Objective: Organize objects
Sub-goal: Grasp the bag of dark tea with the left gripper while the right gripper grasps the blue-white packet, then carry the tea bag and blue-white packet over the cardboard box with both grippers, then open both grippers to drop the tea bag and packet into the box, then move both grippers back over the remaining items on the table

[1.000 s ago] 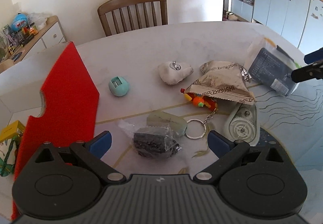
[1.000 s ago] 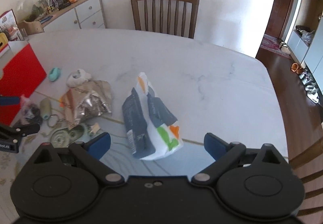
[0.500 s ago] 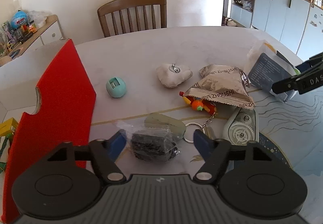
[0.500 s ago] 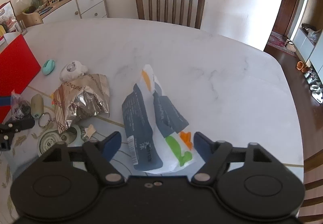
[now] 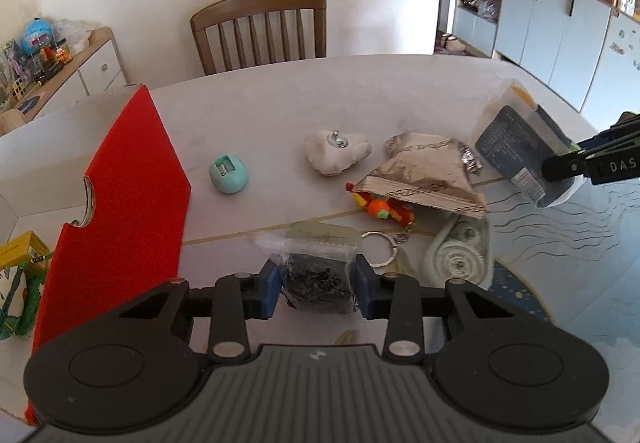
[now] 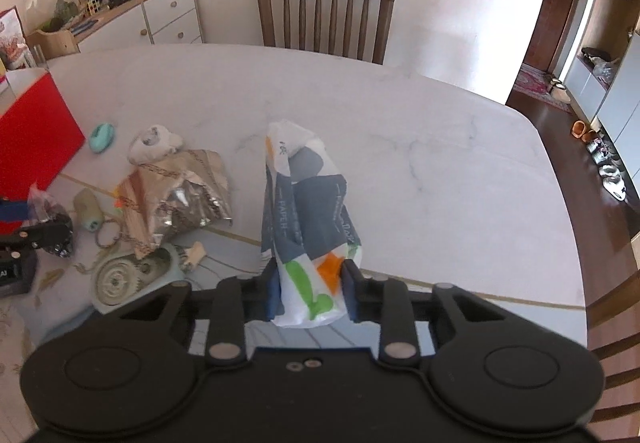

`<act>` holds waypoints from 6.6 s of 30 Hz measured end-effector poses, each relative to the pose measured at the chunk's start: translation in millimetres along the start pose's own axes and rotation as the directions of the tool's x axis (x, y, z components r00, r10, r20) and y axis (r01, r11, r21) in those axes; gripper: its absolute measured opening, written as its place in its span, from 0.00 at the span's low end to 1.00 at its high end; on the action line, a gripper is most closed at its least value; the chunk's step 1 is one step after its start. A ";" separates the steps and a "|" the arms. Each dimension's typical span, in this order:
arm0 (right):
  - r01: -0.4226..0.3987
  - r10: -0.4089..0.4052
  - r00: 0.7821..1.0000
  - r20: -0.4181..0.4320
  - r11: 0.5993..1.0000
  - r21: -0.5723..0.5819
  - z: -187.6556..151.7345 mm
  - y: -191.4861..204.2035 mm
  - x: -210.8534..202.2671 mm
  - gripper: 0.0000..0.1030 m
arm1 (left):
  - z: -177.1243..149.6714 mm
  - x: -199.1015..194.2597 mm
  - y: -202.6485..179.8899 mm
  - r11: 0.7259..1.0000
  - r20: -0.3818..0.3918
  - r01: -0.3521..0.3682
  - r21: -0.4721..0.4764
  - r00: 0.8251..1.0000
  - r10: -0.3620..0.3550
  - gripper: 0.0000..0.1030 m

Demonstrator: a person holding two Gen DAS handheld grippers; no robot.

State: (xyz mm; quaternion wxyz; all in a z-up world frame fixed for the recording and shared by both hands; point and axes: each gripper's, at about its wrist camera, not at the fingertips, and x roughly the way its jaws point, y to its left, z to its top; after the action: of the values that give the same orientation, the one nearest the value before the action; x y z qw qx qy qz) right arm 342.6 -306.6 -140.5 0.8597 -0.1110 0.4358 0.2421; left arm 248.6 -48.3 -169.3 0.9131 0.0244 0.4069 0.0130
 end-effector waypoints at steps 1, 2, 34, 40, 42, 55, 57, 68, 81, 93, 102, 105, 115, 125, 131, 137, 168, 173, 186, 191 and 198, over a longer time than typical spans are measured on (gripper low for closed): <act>-0.004 0.004 1.000 0.003 1.000 0.003 -0.4 1.3 -3.5 0.28 | 0.0 -2.2 -0.3 1.000 0.001 0.001 0.001 1.000 -0.001 0.35; -0.011 0.011 1.000 0.004 1.000 0.011 -1.1 2.4 -8.0 0.28 | -0.1 -4.5 -0.4 1.000 0.002 0.006 0.001 1.000 -0.006 0.35; -0.240 0.243 0.968 0.067 0.969 -0.056 27.9 155.5 -143.3 0.28 | 8.3 -153.1 79.4 0.989 0.114 0.143 -0.025 0.984 -0.139 0.35; -0.271 0.275 0.959 0.063 0.960 -0.066 40.5 194.7 -140.6 0.28 | 10.3 -166.5 114.8 0.990 0.125 0.136 -0.037 0.983 -0.131 0.35; -0.283 0.287 0.956 0.061 0.957 -0.059 43.0 208.3 -138.4 0.28 | 10.4 -169.0 127.0 0.991 0.130 0.126 -0.040 0.984 -0.120 0.35; -0.268 0.269 0.960 0.077 0.963 -0.032 84.2 295.4 -96.3 0.28 | 25.7 -159.4 212.4 0.995 0.138 0.024 -0.092 0.990 -0.011 0.35; -0.252 0.254 0.964 0.074 0.967 -0.028 93.4 306.9 -86.3 0.28 | 29.2 -152.3 224.3 0.996 0.137 -0.010 -0.093 0.990 0.023 0.35; -0.146 0.146 0.989 -0.008 0.989 -0.033 122.8 346.1 -16.2 0.28 | 42.8 -91.1 272.5 0.990 0.047 -0.095 -0.107 0.994 0.101 0.35; -0.116 0.106 0.990 -0.098 0.987 -0.111 118.9 372.4 30.2 0.28 | 45.3 -17.3 289.6 0.988 -0.106 -0.119 -0.098 0.988 0.108 0.35; -0.108 0.086 0.983 -0.162 0.985 -0.133 113.6 383.8 61.6 0.30 | 39.2 10.8 293.0 0.990 -0.189 -0.104 -0.094 0.978 0.084 0.35; -0.105 0.087 0.986 -0.142 0.987 -0.120 115.1 384.5 57.8 0.34 | 39.2 9.2 288.7 0.990 -0.187 -0.119 -0.071 0.977 0.104 0.36; -0.105 0.090 0.988 -0.127 0.987 -0.118 114.9 381.3 53.3 0.37 | 39.3 5.6 287.8 0.989 -0.181 -0.127 -0.080 0.977 0.111 0.36; -0.155 0.147 0.986 -0.080 0.983 -0.101 112.0 366.5 18.7 0.52 | 35.9 -19.3 288.5 0.990 -0.139 -0.110 -0.094 0.986 0.096 0.45; -0.183 0.187 0.982 0.029 0.978 -0.099 109.9 339.9 -30.7 0.61 | 35.3 -60.1 280.7 0.992 -0.068 -0.095 -0.087 0.994 0.090 0.53; -0.194 0.204 0.973 0.110 0.977 -0.093 101.8 312.3 -66.6 0.70 | 38.5 -94.5 264.5 0.995 0.006 -0.072 -0.071 0.997 0.073 0.61; -0.209 0.220 0.964 0.153 0.974 -0.083 86.5 283.0 -97.1 0.76 | 39.6 -125.8 239.3 0.997 0.057 -0.062 -0.039 0.996 0.064 0.71; -0.088 0.070 0.974 0.214 0.993 0.075 -42.7 115.2 -153.3 0.99 | -8.3 -156.4 59.0 0.993 0.093 0.115 -0.017 0.989 -0.113 0.99; -0.056 0.038 0.982 0.185 0.994 0.092 -50.1 90.4 -138.1 0.99 | -14.8 -135.1 26.8 0.994 0.079 0.114 0.004 0.990 -0.114 0.99; -0.057 0.052 0.989 0.139 0.998 0.029 -24.3 52.3 -84.1 0.99 | -4.1 -54.5 -6.1 0.999 0.049 0.043 -0.019 0.998 -0.042 0.99; -0.075 0.077 0.990 0.119 0.997 -0.018 -7.1 51.8 -56.2 0.99 | 4.4 -27.3 -4.7 0.999 0.052 0.026 -0.022 0.998 -0.025 0.99; -0.107 0.112 0.990 0.090 0.993 -0.059 18.8 54.0 -20.9 0.99 | 11.8 7.3 1.0 1.000 0.029 -0.001 -0.019 1.000 0.001 0.99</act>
State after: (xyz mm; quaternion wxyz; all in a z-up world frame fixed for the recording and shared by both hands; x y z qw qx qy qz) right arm 317.5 -259.4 -111.4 0.8611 -0.0988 0.3941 0.3055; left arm 262.3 -47.4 -166.8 0.9190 0.0163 0.3936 0.0169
